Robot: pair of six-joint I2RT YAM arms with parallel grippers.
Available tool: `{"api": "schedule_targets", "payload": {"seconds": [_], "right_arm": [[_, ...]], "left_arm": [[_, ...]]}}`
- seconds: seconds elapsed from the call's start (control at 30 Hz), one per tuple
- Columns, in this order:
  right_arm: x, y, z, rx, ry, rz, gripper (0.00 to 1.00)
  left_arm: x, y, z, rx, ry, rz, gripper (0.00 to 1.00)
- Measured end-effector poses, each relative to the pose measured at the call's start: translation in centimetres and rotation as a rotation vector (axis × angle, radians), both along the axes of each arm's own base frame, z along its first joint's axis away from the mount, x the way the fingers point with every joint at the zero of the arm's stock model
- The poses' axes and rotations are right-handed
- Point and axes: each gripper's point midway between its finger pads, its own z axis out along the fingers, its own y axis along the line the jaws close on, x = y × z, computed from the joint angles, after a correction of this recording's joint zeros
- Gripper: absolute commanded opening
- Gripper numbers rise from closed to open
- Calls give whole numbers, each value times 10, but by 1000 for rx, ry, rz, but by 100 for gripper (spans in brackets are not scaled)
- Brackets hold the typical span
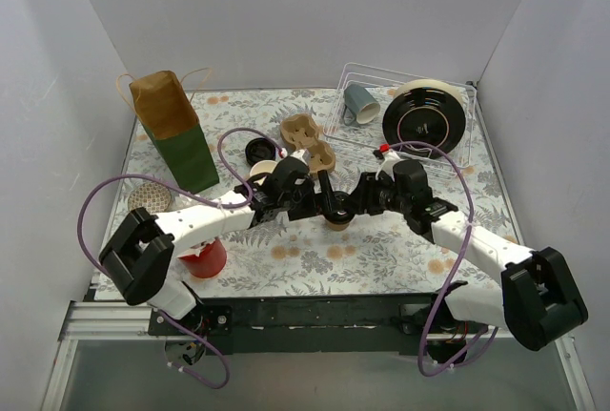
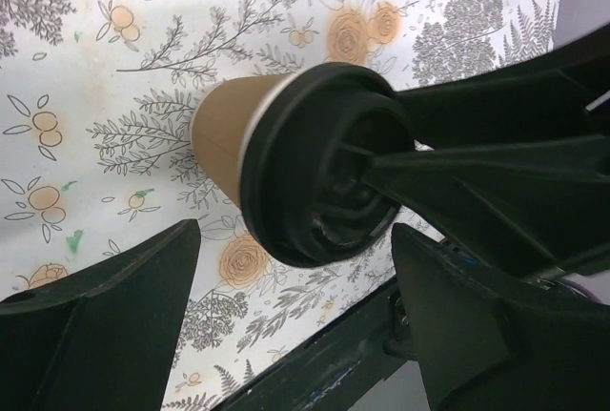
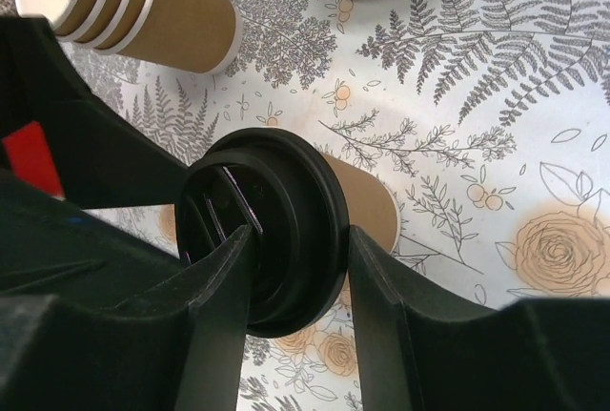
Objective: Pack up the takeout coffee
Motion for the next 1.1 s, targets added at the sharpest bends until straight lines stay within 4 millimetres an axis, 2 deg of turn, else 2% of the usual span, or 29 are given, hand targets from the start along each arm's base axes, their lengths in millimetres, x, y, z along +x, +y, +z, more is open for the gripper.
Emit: {"api": "schedule_targets", "payload": {"seconds": [0.17, 0.37, 0.47, 0.57, 0.73, 0.8, 1.1], "right_arm": [[8, 2, 4, -63, -57, 78, 43], [21, 5, 3, -110, -71, 183, 42], [27, 5, 1, -104, -59, 228, 42], [27, 5, -1, -89, -50, 270, 42], [29, 6, -2, -64, -42, 321, 42], [29, 6, -2, -62, -45, 336, 42], [28, 7, -2, -63, -53, 362, 41]], "left_arm": [[4, 4, 32, 31, -66, -34, 75], [3, 30, 66, -1, -139, -27, 55], [1, 42, 75, -28, -159, -17, 53], [-5, 48, 66, -29, -142, -22, 51], [-18, 48, 26, 0, -54, -53, 49], [-17, 46, 16, 4, -35, -53, 49], [0, 33, 10, -20, -71, -32, 44]]}}
